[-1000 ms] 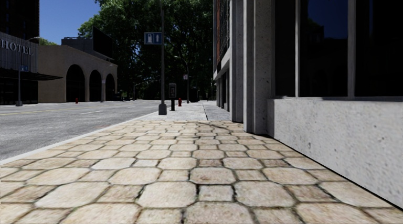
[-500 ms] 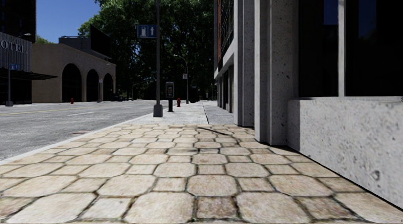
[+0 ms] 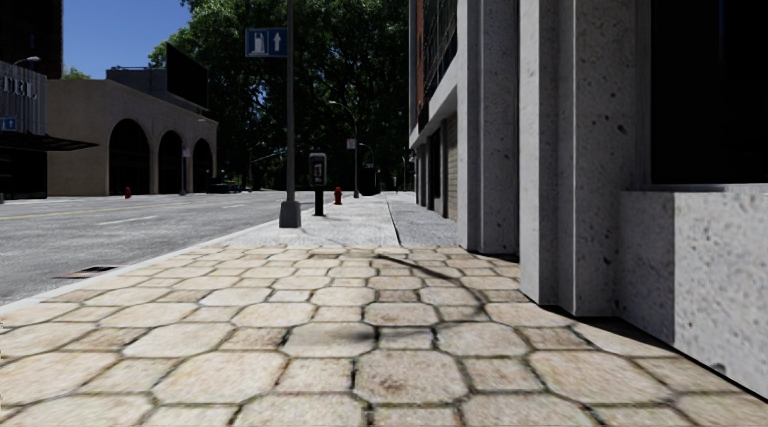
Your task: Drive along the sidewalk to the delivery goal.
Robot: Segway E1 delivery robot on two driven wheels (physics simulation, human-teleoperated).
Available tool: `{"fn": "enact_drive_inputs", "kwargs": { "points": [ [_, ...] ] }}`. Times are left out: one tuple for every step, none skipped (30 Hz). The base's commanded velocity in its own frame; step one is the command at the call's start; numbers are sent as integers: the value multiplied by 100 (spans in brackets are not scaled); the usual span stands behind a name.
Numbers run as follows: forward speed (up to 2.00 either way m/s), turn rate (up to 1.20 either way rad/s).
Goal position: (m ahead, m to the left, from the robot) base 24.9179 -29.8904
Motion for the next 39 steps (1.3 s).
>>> {"fn": "enact_drive_inputs", "kwargs": {
  "points": [
    [200, 0],
    [200, 0],
    [200, 0],
    [200, 0],
    [200, 0],
    [200, 0],
    [200, 0],
    [200, 0],
    [200, 0],
    [200, 0],
    [200, 0],
    [200, 0],
    [200, 0],
    [200, 0],
    [200, 0],
    [200, 0],
    [200, 0],
    [200, 0],
    [200, 0],
    [200, 0],
    [200, 0],
    [200, 0],
    [200, 0],
    [200, 0],
    [200, 0],
    [200, 0],
    [200, 0],
    [200, 0],
    [200, 0],
    [200, 0],
    [200, 0],
    [200, 0],
    [200, 0],
    [200, 0],
    [200, 0],
    [200, 0],
    [200, 0],
    [200, 0],
    [200, 0]
  ]
}}
